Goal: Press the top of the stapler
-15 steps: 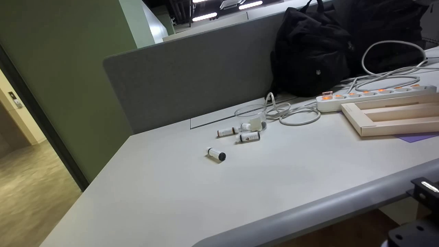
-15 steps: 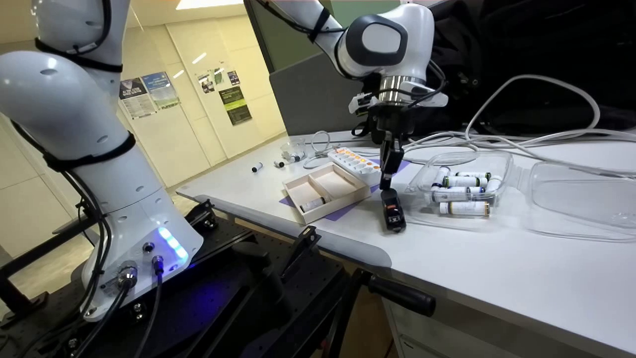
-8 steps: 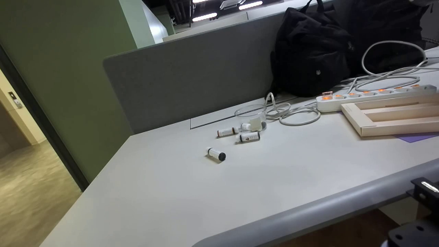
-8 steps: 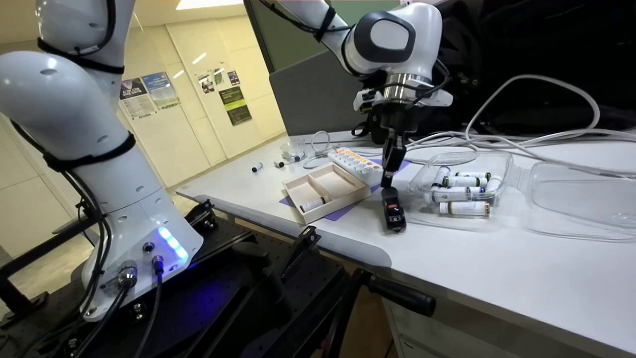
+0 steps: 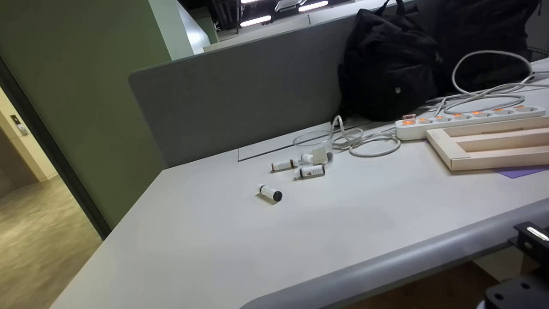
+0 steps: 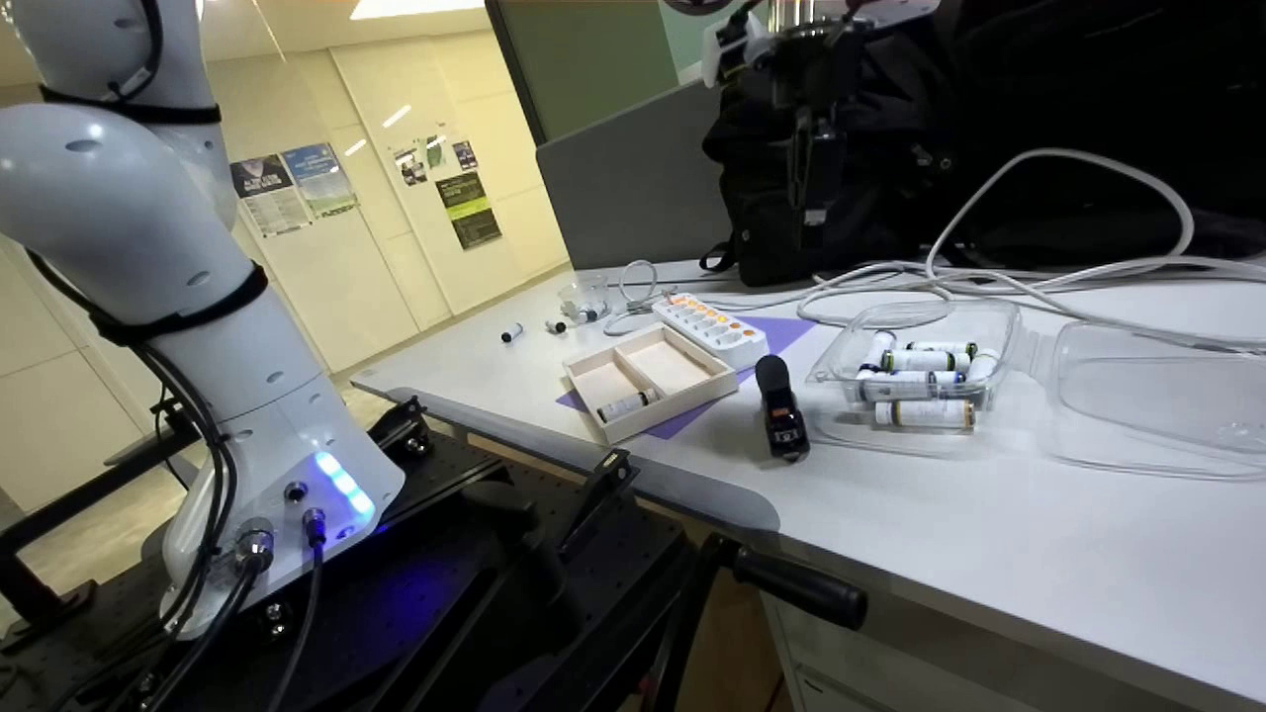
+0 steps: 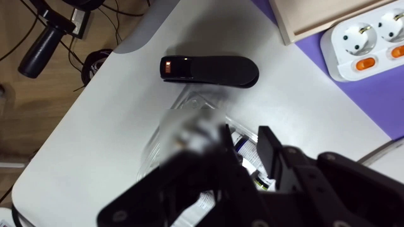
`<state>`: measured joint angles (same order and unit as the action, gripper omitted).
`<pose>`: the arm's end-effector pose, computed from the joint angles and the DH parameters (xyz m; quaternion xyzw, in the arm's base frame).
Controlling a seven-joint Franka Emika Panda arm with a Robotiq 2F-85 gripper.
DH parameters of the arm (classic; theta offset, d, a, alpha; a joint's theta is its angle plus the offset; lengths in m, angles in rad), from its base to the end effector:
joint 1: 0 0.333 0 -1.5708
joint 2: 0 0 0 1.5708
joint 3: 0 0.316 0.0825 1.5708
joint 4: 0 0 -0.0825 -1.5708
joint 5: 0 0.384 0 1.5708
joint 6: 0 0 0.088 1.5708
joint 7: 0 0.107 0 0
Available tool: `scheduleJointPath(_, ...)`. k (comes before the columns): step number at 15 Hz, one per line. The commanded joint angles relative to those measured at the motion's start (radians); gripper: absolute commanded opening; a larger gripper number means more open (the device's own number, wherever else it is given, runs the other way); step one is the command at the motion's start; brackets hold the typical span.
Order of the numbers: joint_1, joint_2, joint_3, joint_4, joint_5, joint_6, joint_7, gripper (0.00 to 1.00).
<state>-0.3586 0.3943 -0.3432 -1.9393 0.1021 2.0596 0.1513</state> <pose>0.4579 -0.3713 0.2728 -0.8923 0.4334 0.1255 0.0104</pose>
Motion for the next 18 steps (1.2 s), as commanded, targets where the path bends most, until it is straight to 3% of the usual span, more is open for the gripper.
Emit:
scheduleJointPath(1,-0.009,-0.005,0.006,0.003,-0.003,-0.006,0.0,0.35)
scheduleJointPath(3,-0.006,0.013,0.013,0.003,-0.003,-0.001,0.0,0.47)
scheduleJointPath(18,-0.003,0.041,0.016,0.005,-0.003,0.006,0.001,0.48)
